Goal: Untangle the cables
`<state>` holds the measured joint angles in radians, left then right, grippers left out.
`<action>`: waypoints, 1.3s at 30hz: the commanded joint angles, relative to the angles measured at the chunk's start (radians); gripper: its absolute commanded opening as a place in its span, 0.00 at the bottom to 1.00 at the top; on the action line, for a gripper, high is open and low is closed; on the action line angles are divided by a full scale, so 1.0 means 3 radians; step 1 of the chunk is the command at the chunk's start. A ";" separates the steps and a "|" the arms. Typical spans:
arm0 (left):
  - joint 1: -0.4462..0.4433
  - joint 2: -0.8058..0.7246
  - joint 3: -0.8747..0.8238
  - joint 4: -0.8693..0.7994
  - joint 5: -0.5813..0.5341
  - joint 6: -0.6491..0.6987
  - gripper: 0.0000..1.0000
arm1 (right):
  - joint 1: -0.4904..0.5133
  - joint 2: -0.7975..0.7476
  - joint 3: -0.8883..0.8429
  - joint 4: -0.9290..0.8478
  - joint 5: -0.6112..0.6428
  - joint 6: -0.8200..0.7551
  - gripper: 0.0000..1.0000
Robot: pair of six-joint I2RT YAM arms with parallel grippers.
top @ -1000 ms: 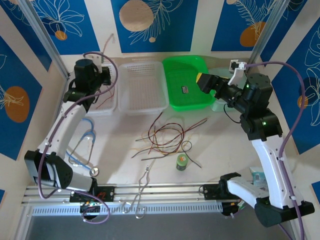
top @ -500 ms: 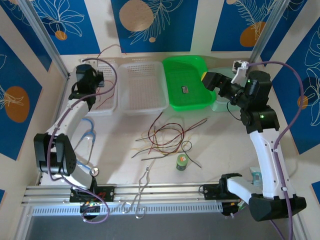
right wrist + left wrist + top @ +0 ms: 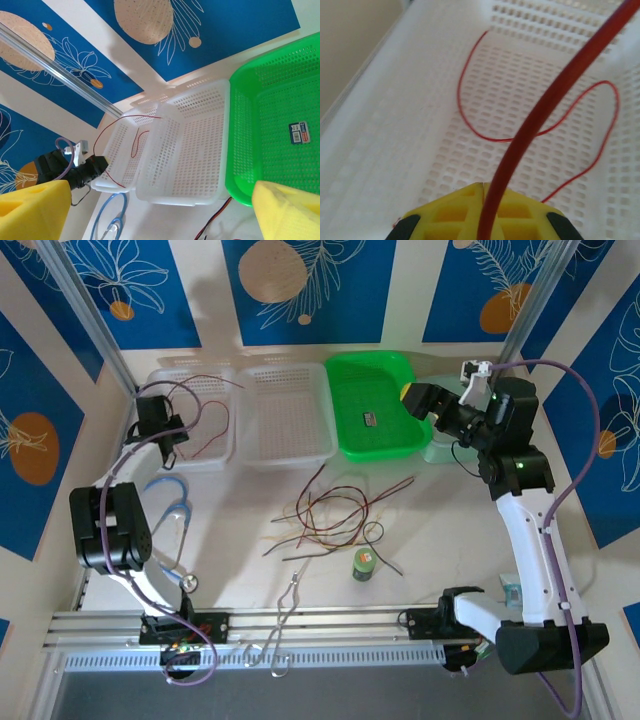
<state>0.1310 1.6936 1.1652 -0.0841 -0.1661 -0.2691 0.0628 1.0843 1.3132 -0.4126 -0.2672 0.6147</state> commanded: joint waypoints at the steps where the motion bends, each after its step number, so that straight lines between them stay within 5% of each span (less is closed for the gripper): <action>1: 0.0107 -0.0102 -0.0049 -0.0082 -0.0058 -0.0310 0.00 | -0.0020 -0.0051 -0.0034 0.0005 -0.0096 0.0039 0.93; 6: 0.0171 -0.0134 -0.0121 -0.0093 -0.0233 -0.0448 0.00 | -0.0021 -0.0060 0.0004 -0.0014 -0.0096 0.0033 0.93; 10: 0.0192 0.0068 0.0064 -0.0273 0.0145 -0.0295 0.00 | -0.0022 -0.0073 0.0014 -0.0050 -0.0076 -0.0004 0.93; 18: 0.0086 0.0974 0.1105 -0.1116 0.0935 -0.0228 0.00 | -0.0032 -0.0047 -0.0009 -0.0035 -0.0054 0.0008 0.93; 30: -0.0130 0.2004 0.2354 -0.2037 0.1024 -0.0102 0.00 | -0.0055 0.0041 0.0020 -0.0051 -0.0037 -0.0024 0.93; 31: -0.0133 0.2027 0.2378 -0.2068 0.1019 -0.0086 0.02 | -0.0056 0.0046 0.0022 -0.0047 -0.0032 -0.0021 0.93; 36: -0.0137 0.1886 0.2300 -0.2014 0.1044 -0.0020 0.50 | -0.0041 0.0087 0.0028 0.0009 -0.0060 0.0050 0.93; 39: -0.0163 0.1662 0.2247 -0.1969 0.0971 0.0023 0.67 | 0.0014 0.0120 0.0005 0.0057 -0.0086 0.0092 0.92</action>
<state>0.0830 2.2711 1.8420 -0.6418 0.1371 -0.2829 0.0544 1.1114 1.3128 -0.4114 -0.2707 0.6262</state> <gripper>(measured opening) 0.646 0.925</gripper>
